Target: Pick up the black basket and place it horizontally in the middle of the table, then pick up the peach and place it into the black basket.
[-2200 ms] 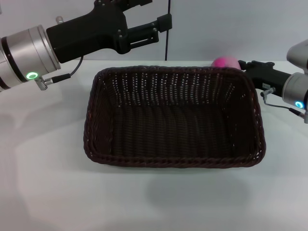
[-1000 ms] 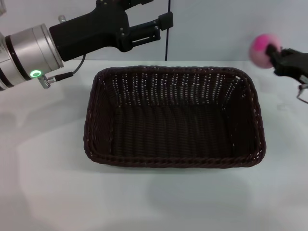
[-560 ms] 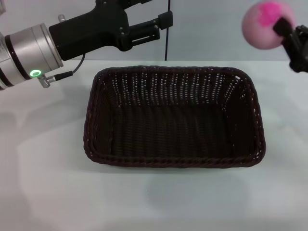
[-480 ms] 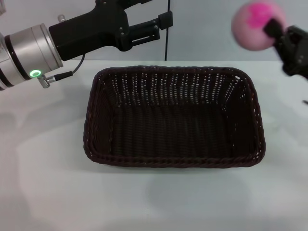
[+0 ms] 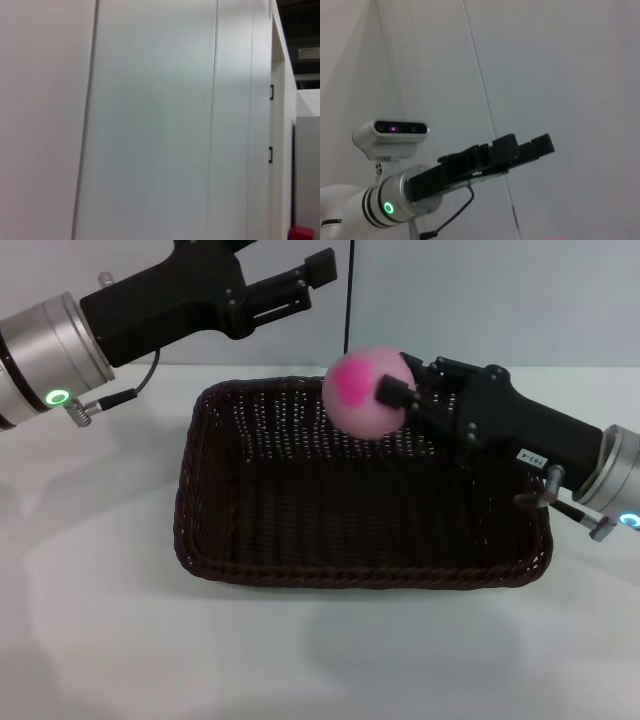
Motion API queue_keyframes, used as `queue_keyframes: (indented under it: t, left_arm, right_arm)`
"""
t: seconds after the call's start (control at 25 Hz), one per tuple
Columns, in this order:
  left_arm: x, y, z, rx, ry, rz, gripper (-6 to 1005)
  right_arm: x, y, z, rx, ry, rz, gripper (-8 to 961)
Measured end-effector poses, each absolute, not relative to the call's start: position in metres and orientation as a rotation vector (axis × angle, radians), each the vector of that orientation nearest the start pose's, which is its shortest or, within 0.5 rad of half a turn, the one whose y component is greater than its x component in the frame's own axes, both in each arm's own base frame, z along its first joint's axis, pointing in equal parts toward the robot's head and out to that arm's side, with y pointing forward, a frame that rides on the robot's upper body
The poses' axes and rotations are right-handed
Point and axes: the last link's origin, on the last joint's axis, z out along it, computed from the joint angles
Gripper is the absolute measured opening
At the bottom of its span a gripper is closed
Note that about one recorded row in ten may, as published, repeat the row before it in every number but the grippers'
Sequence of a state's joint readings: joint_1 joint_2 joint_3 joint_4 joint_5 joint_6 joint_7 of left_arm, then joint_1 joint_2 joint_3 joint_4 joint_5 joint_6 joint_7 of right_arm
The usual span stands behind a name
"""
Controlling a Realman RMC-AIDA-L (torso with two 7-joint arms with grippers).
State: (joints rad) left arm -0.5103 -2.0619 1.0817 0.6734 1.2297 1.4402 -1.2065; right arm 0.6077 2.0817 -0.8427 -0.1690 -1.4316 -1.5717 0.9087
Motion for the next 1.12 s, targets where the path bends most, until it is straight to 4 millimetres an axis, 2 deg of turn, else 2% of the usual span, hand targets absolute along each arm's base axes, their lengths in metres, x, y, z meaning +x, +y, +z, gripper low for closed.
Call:
queue_keyframes:
  t: [0.4, 0.48, 0.52, 0.56, 0.6, 0.64, 0.68, 0.72, 0.76, 0.84, 0.88, 0.92, 0.96, 1.04, 1.08, 1.12]
  left_arm:
    - [-0.195, 0.358, 0.024, -2.381, -0.306, -1.237, 802]
    - [-0.202, 0.356, 0.03, -2.306, -0.309, -1.267, 802]
    - [-0.202, 0.356, 0.03, -2.306, -0.309, -1.267, 802]
    - [-0.207, 0.354, 0.032, -2.269, -0.318, -1.279, 802]
    - [-0.211, 0.354, 0.035, -2.229, -0.323, -1.291, 802]
    - [-0.217, 0.352, 0.038, -2.179, -0.336, -1.303, 802]
    - [-0.233, 0.348, 0.045, -2.064, -0.37, -1.32, 802]
    - [-0.233, 0.348, 0.045, -2.064, -0.37, -1.32, 802]
    - [-0.243, 0.346, 0.05, -1.992, -0.389, -1.326, 802]
    - [-0.258, 0.341, 0.058, -1.883, -0.419, -1.33, 802]
    - [-0.275, 0.333, 0.066, -1.769, -0.443, -1.334, 802]
    - [-0.275, 0.333, 0.066, -1.769, -0.443, -1.334, 802]
    - [-0.282, 0.328, 0.07, -1.719, -0.45, -1.336, 802]
    - [-0.301, 0.317, 0.078, -1.59, -0.473, -1.327, 802]
    - [-0.318, 0.305, 0.084, -1.456, -0.491, -1.315, 802]
    - [-0.318, 0.305, 0.084, -1.456, -0.491, -1.315, 802]
  right_arm:
    - [0.235, 0.311, -0.039, -2.418, 0.49, 1.282, 568]
    - [0.249, 0.305, -0.024, -2.309, 0.504, 1.313, 579]
    - [0.249, 0.305, -0.024, -2.309, 0.504, 1.313, 585]
    - [0.263, 0.3, -0.009, -2.197, 0.514, 1.329, 590]
    - [0.263, 0.3, -0.009, -2.197, 0.514, 1.329, 596]
    - [0.272, 0.296, 0.0, -2.132, 0.522, 1.332, 601]
    - [0.29, 0.288, 0.017, -1.989, 0.542, 1.332, 607]
    - [0.29, 0.288, 0.017, -1.989, 0.542, 1.332, 607]
    - [0.299, 0.284, 0.026, -1.915, 0.553, 1.327, 607]
    - [0.322, 0.272, 0.046, -1.729, 0.584, 1.307, 607]
    - [0.341, 0.26, 0.062, -1.572, 0.604, 1.282, 607]
    - [0.341, 0.26, 0.062, -1.572, 0.604, 1.282, 607]
    - [0.352, 0.251, 0.07, -1.491, 0.614, 1.264, 607]
    - [0.368, 0.238, 0.081, -1.364, 0.63, 1.236, 607]
    - [0.381, 0.226, 0.091, -1.246, 0.643, 1.212, 607]
    - [0.381, 0.226, 0.091, -1.246, 0.643, 1.212, 607]
